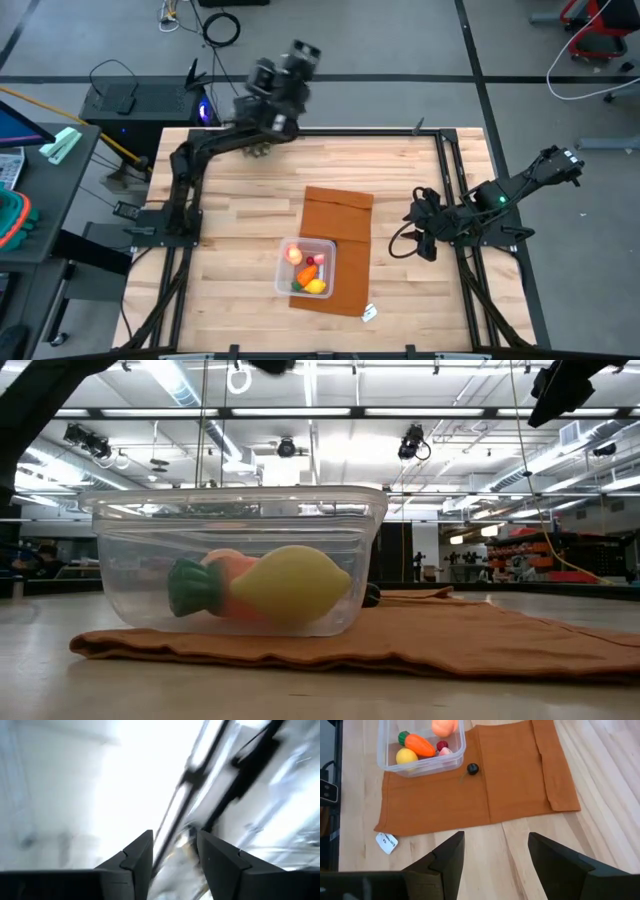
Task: Pick and placing Produce into tupperware
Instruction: Put the black cherry into the transparent bin
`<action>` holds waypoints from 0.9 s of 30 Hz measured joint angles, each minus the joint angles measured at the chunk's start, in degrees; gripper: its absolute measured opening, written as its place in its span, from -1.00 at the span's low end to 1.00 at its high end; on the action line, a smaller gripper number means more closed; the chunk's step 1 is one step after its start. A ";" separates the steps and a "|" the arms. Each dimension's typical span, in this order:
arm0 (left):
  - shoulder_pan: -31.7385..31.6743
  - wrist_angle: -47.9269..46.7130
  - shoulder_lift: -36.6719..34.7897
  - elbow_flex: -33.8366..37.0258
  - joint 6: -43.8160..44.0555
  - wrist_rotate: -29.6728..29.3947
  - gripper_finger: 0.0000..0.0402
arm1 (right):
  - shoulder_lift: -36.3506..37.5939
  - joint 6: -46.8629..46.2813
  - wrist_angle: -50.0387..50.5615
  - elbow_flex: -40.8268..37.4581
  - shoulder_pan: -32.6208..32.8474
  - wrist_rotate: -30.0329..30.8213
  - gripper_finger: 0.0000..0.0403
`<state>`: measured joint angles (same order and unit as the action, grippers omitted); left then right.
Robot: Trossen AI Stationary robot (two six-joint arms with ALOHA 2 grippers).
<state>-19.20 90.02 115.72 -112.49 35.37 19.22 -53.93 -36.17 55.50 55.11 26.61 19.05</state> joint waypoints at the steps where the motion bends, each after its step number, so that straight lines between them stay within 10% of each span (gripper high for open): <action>1: -0.03 0.00 0.00 3.15 -1.43 -1.43 -0.22 | -0.01 0.02 -0.15 0.00 0.00 0.16 -0.06; 10: -0.97 0.05 -3.26 26.21 -13.97 -5.31 -0.41 | -0.02 -1.11 -0.27 0.00 0.72 0.34 -0.06; 27: -2.82 -1.46 -33.15 80.09 -25.36 -11.76 -0.45 | -0.42 -0.18 -1.26 0.00 -3.66 5.52 -0.06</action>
<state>-22.01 88.56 82.57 -32.41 10.01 7.47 -54.35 -36.35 54.23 55.11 22.95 24.57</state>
